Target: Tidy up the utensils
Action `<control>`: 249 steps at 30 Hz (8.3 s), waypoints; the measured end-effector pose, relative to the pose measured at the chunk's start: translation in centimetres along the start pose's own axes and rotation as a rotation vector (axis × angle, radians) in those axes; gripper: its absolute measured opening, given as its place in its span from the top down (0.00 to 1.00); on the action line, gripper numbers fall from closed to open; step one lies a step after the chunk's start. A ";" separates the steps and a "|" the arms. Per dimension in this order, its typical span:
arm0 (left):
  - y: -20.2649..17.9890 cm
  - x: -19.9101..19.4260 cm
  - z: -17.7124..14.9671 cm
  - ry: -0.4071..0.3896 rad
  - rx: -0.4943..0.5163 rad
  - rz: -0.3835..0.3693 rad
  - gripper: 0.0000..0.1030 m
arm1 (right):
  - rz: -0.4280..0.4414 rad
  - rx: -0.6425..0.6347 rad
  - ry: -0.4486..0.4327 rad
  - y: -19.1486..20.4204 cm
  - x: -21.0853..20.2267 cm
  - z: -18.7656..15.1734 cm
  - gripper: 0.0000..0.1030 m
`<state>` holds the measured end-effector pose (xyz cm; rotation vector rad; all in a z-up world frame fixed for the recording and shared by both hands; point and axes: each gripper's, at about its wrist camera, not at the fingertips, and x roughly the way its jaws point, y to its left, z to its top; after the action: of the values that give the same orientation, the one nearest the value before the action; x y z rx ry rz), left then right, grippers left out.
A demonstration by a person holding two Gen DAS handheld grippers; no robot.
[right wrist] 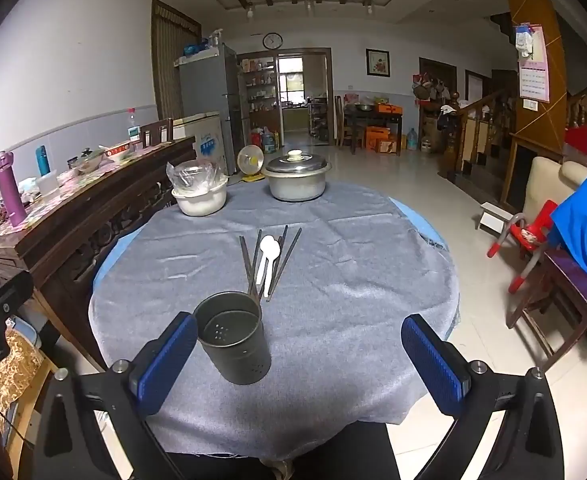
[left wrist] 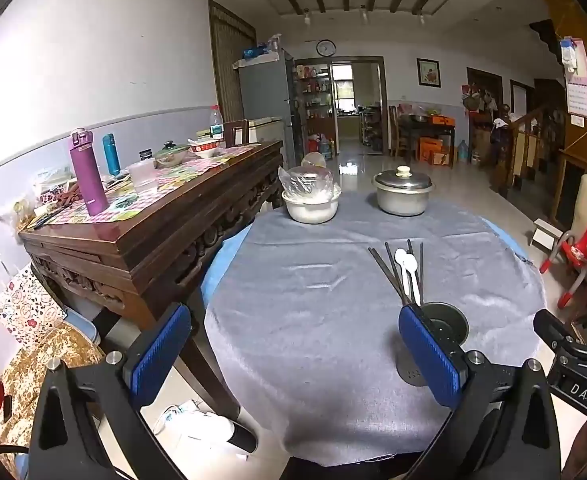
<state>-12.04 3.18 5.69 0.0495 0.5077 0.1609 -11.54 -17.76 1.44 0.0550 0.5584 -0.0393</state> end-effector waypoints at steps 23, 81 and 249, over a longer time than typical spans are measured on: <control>-1.3 0.5 -0.5 0.040 0.025 -0.034 0.00 | -0.071 -0.033 -0.037 -0.4 -1.2 0.0 0.00; -2.7 22.7 5.2 0.344 -0.056 -0.244 0.14 | 0.229 0.067 0.237 -4.4 18.7 7.7 0.11; -2.0 15.9 -1.7 -0.086 -0.190 -0.412 0.55 | 0.302 0.168 -0.132 -3.3 14.9 1.5 0.53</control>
<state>1.12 3.82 -3.62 -0.2319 0.4059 -0.1962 1.69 -21.47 -5.32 0.2975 0.4092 0.2031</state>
